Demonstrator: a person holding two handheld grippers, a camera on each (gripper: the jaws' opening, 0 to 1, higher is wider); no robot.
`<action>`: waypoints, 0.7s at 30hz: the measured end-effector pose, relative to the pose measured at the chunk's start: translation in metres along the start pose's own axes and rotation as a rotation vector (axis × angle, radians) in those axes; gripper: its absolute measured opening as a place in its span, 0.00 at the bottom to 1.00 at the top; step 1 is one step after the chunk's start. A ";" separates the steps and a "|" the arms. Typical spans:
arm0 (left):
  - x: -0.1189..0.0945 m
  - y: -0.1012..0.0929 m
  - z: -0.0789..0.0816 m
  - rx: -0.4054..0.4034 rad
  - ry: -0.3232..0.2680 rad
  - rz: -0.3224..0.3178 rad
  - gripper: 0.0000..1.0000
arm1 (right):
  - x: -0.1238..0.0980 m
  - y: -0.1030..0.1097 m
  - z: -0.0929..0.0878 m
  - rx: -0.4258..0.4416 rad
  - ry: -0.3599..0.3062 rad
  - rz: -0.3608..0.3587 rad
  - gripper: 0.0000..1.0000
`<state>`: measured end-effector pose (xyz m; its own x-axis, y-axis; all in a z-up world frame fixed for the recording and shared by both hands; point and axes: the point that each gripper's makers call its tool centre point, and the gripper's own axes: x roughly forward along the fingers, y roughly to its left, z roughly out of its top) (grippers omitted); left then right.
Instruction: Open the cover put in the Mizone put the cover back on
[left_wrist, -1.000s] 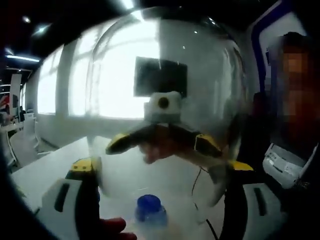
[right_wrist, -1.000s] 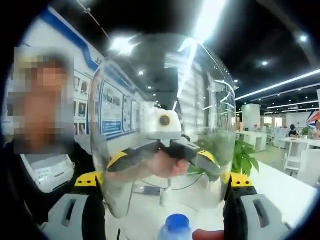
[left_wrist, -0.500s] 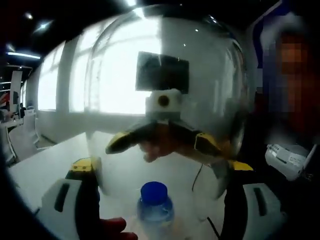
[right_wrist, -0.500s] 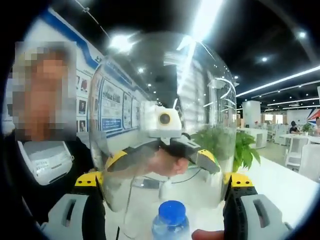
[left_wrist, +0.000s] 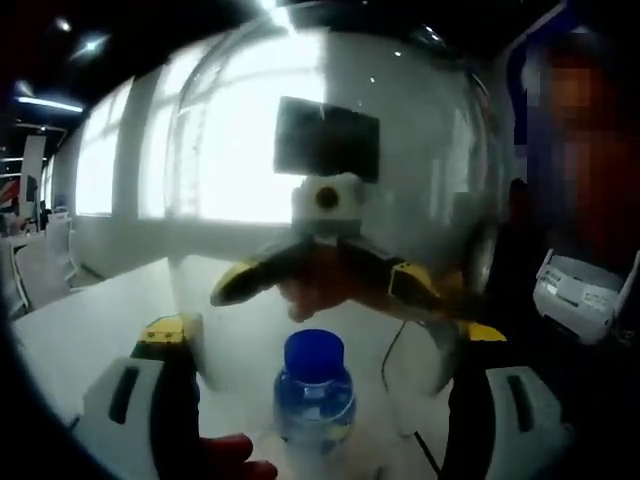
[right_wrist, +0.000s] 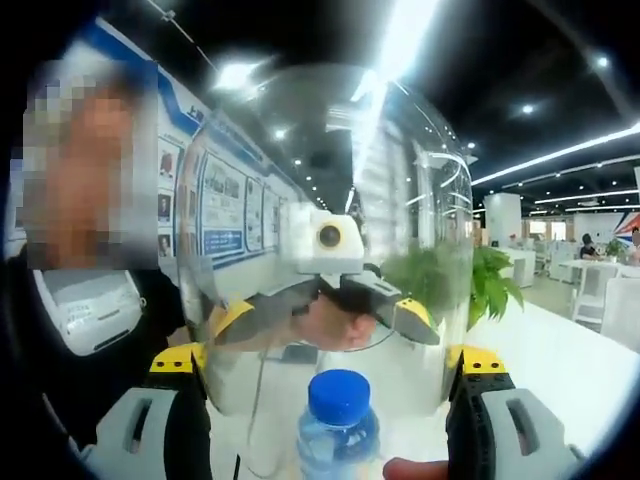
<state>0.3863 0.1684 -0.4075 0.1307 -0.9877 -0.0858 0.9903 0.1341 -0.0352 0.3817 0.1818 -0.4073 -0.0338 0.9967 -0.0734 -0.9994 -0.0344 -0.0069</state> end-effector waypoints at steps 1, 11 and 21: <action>0.000 0.000 -0.001 -0.002 0.000 0.000 0.87 | 0.000 0.000 -0.002 0.002 -0.001 0.001 0.91; 0.003 0.004 -0.026 -0.022 0.020 -0.002 0.87 | 0.002 -0.001 -0.025 0.019 0.017 0.001 0.91; 0.005 0.006 -0.051 -0.043 0.031 0.005 0.87 | 0.004 -0.004 -0.052 0.038 0.037 0.013 0.91</action>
<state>0.3907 0.1683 -0.4586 0.1336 -0.9841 -0.1174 0.9867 0.1432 -0.0775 0.3859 0.1822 -0.4598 -0.0469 0.9928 -0.1098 -0.9985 -0.0437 0.0318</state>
